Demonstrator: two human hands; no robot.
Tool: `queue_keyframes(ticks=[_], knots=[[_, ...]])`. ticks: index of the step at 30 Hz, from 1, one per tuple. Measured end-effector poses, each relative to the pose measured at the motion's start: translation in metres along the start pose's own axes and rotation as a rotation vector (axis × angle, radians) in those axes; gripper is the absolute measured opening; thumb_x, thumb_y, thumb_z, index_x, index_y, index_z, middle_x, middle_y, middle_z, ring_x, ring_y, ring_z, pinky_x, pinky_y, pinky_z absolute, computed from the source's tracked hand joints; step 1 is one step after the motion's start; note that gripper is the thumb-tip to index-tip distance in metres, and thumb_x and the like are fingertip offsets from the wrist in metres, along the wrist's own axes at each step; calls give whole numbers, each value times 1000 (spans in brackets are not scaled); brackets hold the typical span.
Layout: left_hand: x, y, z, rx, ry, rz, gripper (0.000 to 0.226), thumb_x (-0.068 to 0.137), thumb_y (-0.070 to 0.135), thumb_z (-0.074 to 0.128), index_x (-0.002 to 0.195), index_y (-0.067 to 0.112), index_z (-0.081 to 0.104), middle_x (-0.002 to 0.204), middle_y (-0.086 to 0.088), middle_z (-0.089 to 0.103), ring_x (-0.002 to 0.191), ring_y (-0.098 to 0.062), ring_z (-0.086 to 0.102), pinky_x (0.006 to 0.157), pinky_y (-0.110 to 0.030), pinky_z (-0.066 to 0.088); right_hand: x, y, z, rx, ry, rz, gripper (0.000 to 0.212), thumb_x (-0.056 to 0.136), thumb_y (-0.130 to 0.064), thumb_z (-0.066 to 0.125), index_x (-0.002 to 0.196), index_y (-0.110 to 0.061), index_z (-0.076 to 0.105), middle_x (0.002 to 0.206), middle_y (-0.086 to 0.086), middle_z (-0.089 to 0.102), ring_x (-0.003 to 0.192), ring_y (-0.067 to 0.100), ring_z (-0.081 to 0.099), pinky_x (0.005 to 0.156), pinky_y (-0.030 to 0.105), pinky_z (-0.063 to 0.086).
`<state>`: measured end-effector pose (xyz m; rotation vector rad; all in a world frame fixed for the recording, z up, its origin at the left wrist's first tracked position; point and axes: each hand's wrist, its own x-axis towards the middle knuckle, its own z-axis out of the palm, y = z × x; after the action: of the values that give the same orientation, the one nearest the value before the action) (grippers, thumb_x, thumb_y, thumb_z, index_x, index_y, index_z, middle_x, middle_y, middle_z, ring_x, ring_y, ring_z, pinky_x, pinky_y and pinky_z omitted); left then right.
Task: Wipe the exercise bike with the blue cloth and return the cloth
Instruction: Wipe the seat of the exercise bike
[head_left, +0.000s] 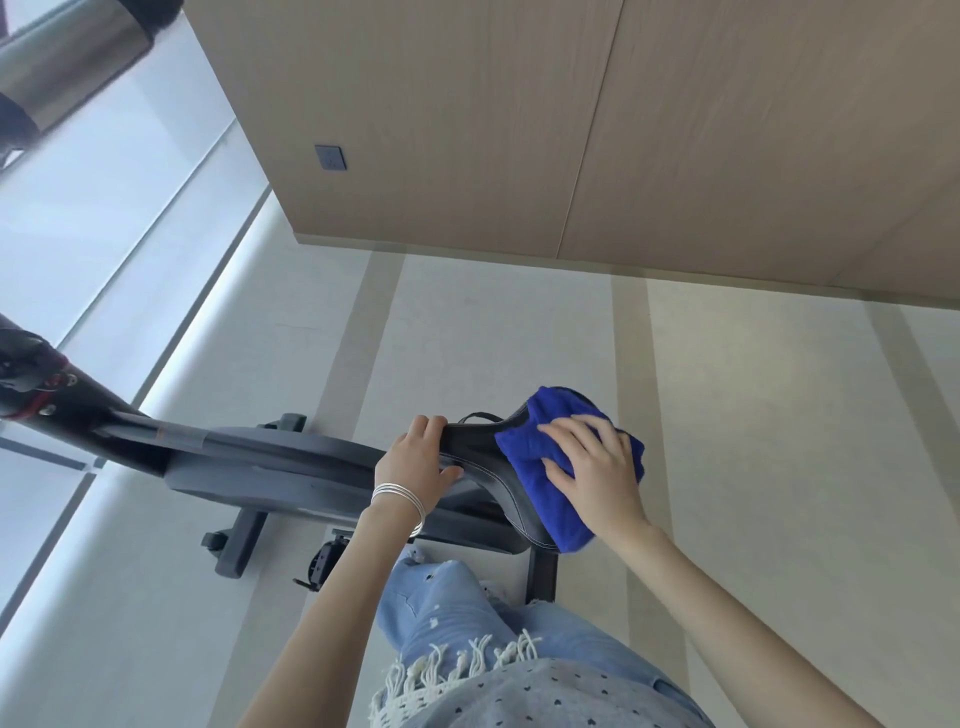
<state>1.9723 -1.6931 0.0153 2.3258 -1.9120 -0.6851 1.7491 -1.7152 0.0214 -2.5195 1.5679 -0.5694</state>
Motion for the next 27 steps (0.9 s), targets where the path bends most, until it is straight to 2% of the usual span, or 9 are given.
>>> queue_keyframes(ticks=[3,8,11,14,16,19,21,24,27], knots=[[-1,-1,0,-15,5,2,55,83,36,65,127,18,39,126,-3,47,106,-29,56,77,-41,53,-33,14,-8,57,7,-21,34,76,-18,70,110,-17,68,110,-5,68,102,24,61,82,39,51],[-1,-1,-2,-22,-1,8,52,84,33,63,128,19,38,126,-2,46,105,-29,57,77,-40,52,-44,21,-22,159,-55,14,38,77,-10,74,114,-15,65,111,-3,67,103,23,59,89,38,49],[-2,-6,-3,-22,-19,24,51,88,27,58,133,22,35,134,0,43,106,-28,58,78,-39,52,-32,22,-30,264,38,95,31,81,-10,69,112,-10,65,106,1,68,98,26,60,89,35,47],[-4,-15,-6,-14,-90,65,64,88,25,57,142,26,24,148,4,32,112,-28,57,84,-39,53,-18,18,-34,276,99,103,30,83,-16,62,113,-10,64,108,1,68,99,26,59,87,35,45],[-6,-22,-7,-31,-139,67,70,88,24,57,145,27,17,152,5,27,113,-28,57,87,-40,52,-15,6,-26,203,1,54,35,80,-27,67,113,-16,65,111,-3,67,108,27,57,87,41,45],[-11,-32,-7,-51,-159,4,70,89,24,56,146,24,16,150,1,32,111,-29,58,88,-41,51,-17,-19,-10,14,-197,1,59,64,-49,78,116,-26,64,119,-8,64,118,24,54,90,46,44],[-15,-37,-4,-70,-155,-16,68,89,22,55,146,23,17,150,0,32,114,-29,56,90,-41,50,-12,-23,-3,-9,-179,-20,54,64,-47,79,112,-26,65,115,-8,66,113,24,58,86,43,46],[-19,-40,-2,-109,-144,0,67,88,20,55,145,22,19,151,1,30,121,-28,51,96,-39,47,7,-18,-1,230,-102,53,38,73,-34,75,108,-22,67,108,-8,68,102,22,60,84,38,46],[-20,-40,-3,-137,-103,16,68,88,19,55,146,21,19,152,3,28,126,-28,46,100,-39,45,34,-23,-3,463,0,139,37,78,-32,70,112,-19,64,108,-5,66,99,17,57,89,30,43]])
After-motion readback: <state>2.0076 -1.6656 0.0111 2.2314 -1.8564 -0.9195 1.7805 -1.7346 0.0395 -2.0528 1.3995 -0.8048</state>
